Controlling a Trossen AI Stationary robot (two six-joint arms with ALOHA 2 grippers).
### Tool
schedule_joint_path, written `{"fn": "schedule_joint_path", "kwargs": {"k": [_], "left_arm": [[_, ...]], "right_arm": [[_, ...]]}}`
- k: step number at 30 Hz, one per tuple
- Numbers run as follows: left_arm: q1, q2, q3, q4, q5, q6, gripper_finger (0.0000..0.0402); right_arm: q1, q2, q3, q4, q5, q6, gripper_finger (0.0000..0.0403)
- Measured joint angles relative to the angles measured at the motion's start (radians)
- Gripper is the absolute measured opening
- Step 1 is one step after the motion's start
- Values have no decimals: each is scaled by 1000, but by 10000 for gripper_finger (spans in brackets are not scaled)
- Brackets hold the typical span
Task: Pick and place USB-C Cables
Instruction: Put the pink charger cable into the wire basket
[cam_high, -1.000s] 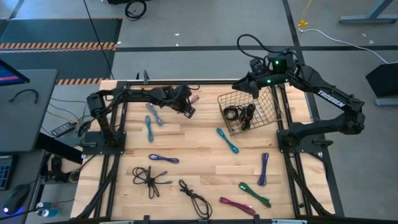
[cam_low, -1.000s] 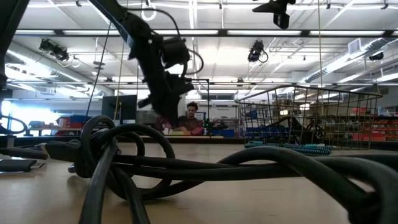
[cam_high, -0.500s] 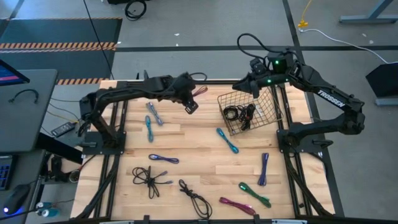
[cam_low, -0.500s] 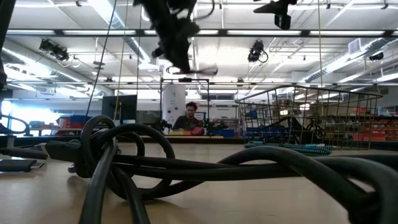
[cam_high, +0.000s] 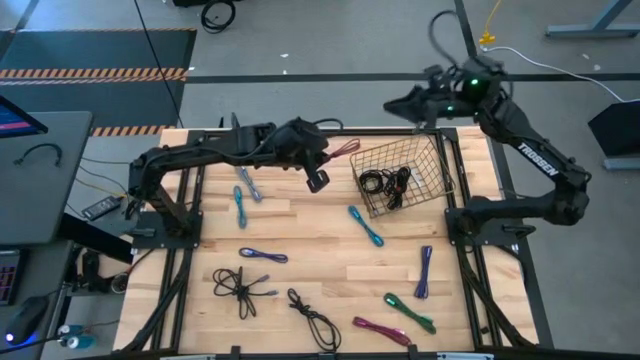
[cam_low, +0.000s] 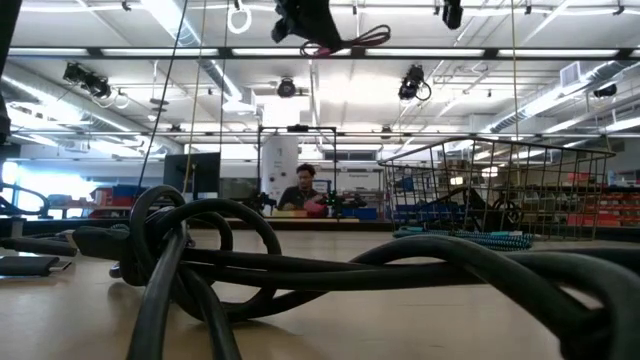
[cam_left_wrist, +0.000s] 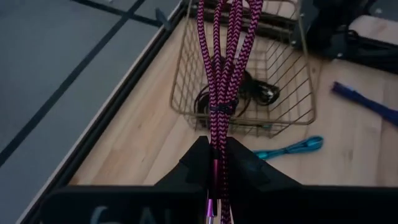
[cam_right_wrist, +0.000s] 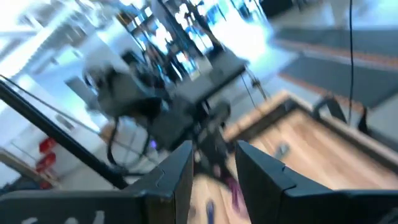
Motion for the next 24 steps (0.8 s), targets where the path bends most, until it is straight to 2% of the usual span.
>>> {"fn": "schedule_joint_path", "kwargs": {"k": [8, 13, 16, 20, 24], "left_arm": [[-3, 68, 0, 79, 63, 0, 32], [5, 119, 0, 169, 116, 1, 32], [11, 140, 11, 164, 147, 2, 32], [8, 145, 43, 142, 117, 48, 32], [-2, 130, 139, 79, 95, 90, 32]], "right_arm": [[-111, -46, 0, 177, -111, 146, 126], [-141, -76, 0, 182, -142, 158, 126], [-152, -91, 0, 176, -146, 158, 126], [-156, -100, 0, 77, -185, 132, 121], [-156, -104, 0, -178, -182, -5, 97]]}}
